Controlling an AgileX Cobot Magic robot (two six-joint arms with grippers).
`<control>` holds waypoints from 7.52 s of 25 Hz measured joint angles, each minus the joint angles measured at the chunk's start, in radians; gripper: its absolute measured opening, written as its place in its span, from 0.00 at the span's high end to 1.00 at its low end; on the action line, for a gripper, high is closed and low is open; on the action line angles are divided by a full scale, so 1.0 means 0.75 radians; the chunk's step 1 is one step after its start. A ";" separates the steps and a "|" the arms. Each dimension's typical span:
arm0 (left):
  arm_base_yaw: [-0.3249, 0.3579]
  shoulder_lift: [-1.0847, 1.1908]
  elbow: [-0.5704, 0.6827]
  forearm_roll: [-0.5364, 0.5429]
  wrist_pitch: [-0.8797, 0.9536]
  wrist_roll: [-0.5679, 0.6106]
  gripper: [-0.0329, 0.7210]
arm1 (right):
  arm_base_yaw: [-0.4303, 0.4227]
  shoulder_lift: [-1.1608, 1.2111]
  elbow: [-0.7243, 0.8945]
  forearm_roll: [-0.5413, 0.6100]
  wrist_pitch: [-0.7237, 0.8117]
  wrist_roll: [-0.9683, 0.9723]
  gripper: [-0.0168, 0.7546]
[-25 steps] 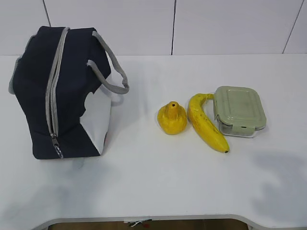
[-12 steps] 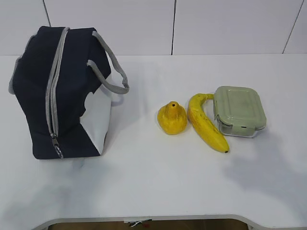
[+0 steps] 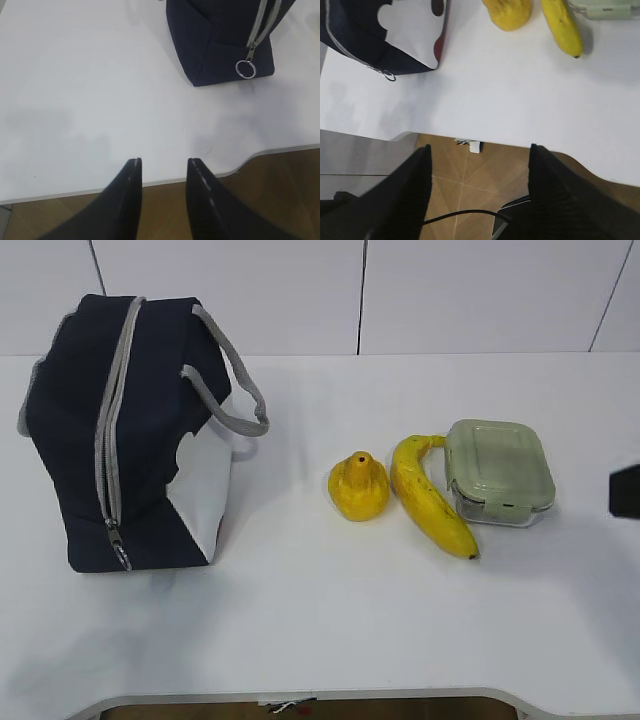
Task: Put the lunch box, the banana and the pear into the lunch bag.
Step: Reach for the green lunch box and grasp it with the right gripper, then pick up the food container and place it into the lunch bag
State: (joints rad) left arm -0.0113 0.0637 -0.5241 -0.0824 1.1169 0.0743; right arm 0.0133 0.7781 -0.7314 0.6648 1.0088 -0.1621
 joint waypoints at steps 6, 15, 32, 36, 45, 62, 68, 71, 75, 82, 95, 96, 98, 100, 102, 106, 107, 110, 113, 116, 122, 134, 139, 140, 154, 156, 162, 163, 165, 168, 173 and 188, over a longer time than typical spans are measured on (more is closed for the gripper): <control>-0.021 0.027 -0.019 0.000 0.031 0.000 0.64 | 0.000 0.278 -0.205 0.100 0.014 -0.130 0.35; -0.058 0.055 -0.031 0.002 0.096 0.000 0.64 | -0.024 0.614 -0.362 0.185 0.073 -0.237 0.35; -0.058 0.055 -0.042 0.047 0.143 0.000 0.63 | -0.557 0.879 -0.409 0.492 0.263 -0.602 0.35; -0.058 0.055 -0.042 0.056 0.153 0.000 0.63 | -0.620 0.984 -0.409 0.492 0.263 -0.636 0.35; -0.058 0.055 -0.042 0.058 0.154 0.000 0.63 | -0.644 1.239 -0.409 0.492 0.247 -0.776 0.35; -0.058 0.055 -0.042 0.058 0.156 0.000 0.63 | -0.644 1.269 -0.469 0.518 0.244 -0.788 0.33; -0.058 0.055 -0.042 0.060 0.156 0.000 0.63 | -0.644 1.345 -0.556 0.518 0.244 -0.727 0.20; -0.058 0.055 -0.042 0.060 0.156 0.000 0.63 | -0.644 1.381 -0.588 0.516 0.244 -0.724 0.20; -0.058 0.055 -0.042 0.060 0.156 -0.001 0.63 | -0.644 1.440 -0.609 0.516 0.244 -0.745 0.21; -0.058 0.055 -0.042 0.060 0.156 -0.001 0.63 | -0.644 1.550 -0.640 0.558 0.242 -0.782 0.21; -0.058 0.055 -0.042 0.060 0.156 -0.001 0.63 | -0.644 1.677 -0.788 0.615 0.238 -0.852 0.21; -0.058 0.055 -0.042 0.060 0.156 -0.001 0.63 | -0.644 1.688 -0.804 0.616 0.238 -0.852 0.22; -0.058 0.055 -0.042 0.060 0.156 -0.001 0.63 | -0.644 1.707 -0.835 0.621 0.238 -0.852 0.22; -0.058 0.055 -0.042 0.060 0.156 -0.001 0.63 | -0.644 1.735 -0.860 0.624 0.236 -0.852 0.22; -0.058 0.055 -0.042 0.060 0.156 -0.001 0.63 | -0.644 1.767 -0.877 0.626 0.236 -0.853 0.23; -0.058 0.055 -0.042 0.060 0.156 -0.001 0.63 | -0.626 1.822 -0.882 0.629 0.232 -0.858 0.23; -0.058 0.055 -0.042 0.060 0.156 -0.001 0.63 | -0.617 1.830 -0.882 0.629 0.232 -0.861 0.23; -0.058 0.055 -0.044 0.061 0.159 -0.001 0.63 | -0.598 1.858 -0.894 0.634 0.232 -0.866 0.23; -0.058 0.055 -0.046 0.061 0.160 -0.001 0.63 | -0.581 1.884 -0.906 0.644 0.230 -0.866 0.23; -0.058 0.055 -0.046 0.061 0.162 -0.001 0.63 | -0.558 1.899 -0.906 0.650 0.230 -0.869 0.23; -0.058 0.055 -0.046 0.061 0.162 -0.001 0.63 | -0.539 1.917 -0.909 0.653 0.227 -0.874 0.23; -0.058 0.055 -0.046 0.061 0.162 -0.001 0.63 | -0.495 1.938 -0.915 0.684 0.225 -0.905 0.24; -0.058 0.055 -0.046 0.061 0.162 -0.001 0.63 | -0.495 1.938 -0.917 0.687 0.227 -0.903 0.24; -0.058 0.055 -0.046 0.061 0.162 -0.001 0.63 | -0.495 1.938 -0.917 0.687 0.227 -0.903 0.24; -0.058 0.055 -0.046 0.061 0.165 -0.001 0.63 | -0.495 1.938 -0.920 0.695 0.240 -0.905 0.46; -0.058 0.055 -0.046 0.061 0.165 -0.001 0.63 | -0.495 1.938 -0.920 0.695 0.241 -0.905 0.46; -0.058 0.055 -0.046 0.061 0.165 -0.001 0.63 | -0.495 1.938 -0.922 0.697 0.243 -0.908 0.47; -0.058 0.055 -0.046 0.061 0.165 -0.001 0.63 | -0.495 1.938 -0.922 0.700 0.243 -0.908 0.47; -0.058 0.055 -0.046 0.061 0.165 -0.001 0.63 | -0.495 1.938 -0.922 0.709 0.243 -0.910 0.48; -0.058 0.055 -0.046 0.061 0.165 -0.001 0.63 | -0.495 1.940 -0.922 0.718 0.240 -0.910 0.49; -0.058 0.055 -0.046 0.061 0.165 -0.001 0.63 | -0.495 1.940 -0.922 0.723 0.235 -0.889 0.49; -0.058 0.055 -0.050 0.061 0.181 -0.001 0.63 | -0.495 1.737 -0.922 0.601 0.197 -0.684 0.49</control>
State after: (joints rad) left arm -0.0544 0.1046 -0.5619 -0.0365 1.2529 0.0739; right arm -0.3576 2.0811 -1.4225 1.1155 1.1565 -0.6751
